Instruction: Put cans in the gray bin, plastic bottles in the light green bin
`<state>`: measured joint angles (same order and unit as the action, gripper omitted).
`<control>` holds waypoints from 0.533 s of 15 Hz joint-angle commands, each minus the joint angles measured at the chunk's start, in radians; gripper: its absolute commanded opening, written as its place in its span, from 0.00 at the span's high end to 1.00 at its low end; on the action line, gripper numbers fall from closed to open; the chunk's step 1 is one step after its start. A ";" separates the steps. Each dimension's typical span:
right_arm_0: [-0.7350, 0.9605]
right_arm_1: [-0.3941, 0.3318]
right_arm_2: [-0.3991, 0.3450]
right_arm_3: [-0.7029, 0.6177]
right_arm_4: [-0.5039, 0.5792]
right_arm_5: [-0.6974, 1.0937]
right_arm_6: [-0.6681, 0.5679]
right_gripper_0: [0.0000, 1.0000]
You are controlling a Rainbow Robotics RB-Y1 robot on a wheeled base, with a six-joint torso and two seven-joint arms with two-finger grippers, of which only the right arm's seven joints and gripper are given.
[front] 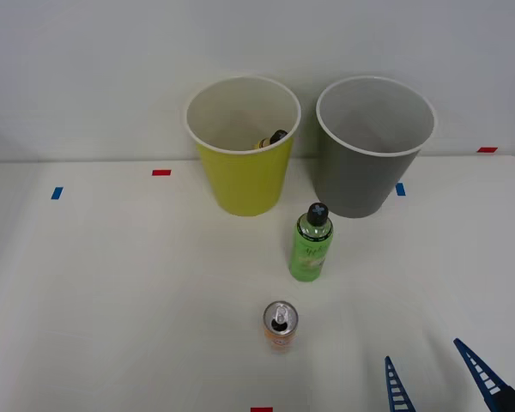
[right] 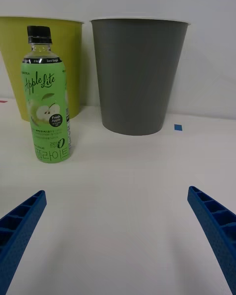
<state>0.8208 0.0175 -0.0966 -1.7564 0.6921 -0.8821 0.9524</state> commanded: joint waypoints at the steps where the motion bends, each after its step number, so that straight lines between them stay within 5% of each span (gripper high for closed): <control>1: 0.000 0.000 0.000 0.000 0.000 0.000 0.000 0.00; 8: 0.000 0.000 0.000 0.000 0.000 0.000 0.000 0.00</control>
<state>0.8207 0.0175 -0.0966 -1.7564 0.6920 -0.8821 0.9525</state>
